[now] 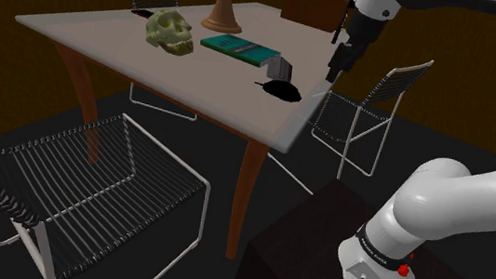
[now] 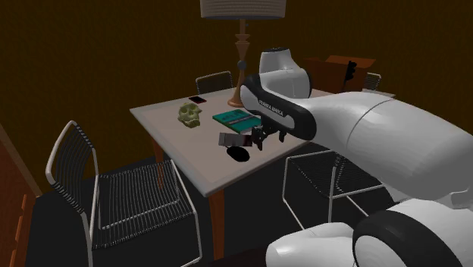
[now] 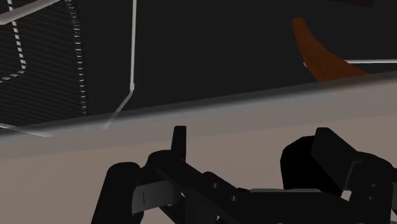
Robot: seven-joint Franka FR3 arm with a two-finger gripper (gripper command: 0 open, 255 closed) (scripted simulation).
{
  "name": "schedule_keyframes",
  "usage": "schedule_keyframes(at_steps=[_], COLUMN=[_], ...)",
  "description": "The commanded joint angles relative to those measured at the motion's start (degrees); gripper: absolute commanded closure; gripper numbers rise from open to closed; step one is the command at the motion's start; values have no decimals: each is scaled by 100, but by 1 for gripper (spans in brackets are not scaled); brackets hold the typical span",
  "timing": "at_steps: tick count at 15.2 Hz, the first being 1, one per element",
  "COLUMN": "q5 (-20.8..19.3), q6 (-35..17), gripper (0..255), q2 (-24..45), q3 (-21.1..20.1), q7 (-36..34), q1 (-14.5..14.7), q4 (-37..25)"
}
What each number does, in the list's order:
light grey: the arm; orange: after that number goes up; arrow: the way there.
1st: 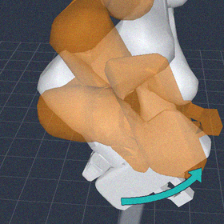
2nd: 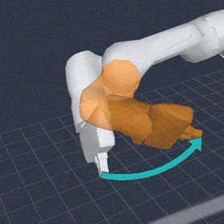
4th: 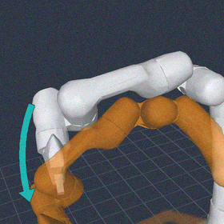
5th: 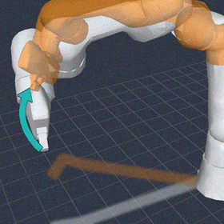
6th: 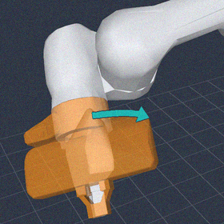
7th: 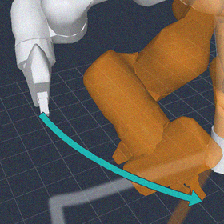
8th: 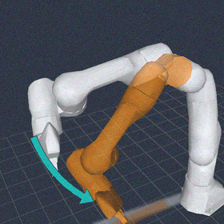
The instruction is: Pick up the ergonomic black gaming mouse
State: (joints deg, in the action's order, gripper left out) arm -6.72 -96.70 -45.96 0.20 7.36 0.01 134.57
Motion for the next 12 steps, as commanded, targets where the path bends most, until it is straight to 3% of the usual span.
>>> schedule_keyframes(at_steps=[1,12], q5=[0,915], q6=[0,-573], gripper=[0,0], q2=[0,1840], q3=[0,-279], q7=[0,-247], q1=[0,504], q4=[0,-805])
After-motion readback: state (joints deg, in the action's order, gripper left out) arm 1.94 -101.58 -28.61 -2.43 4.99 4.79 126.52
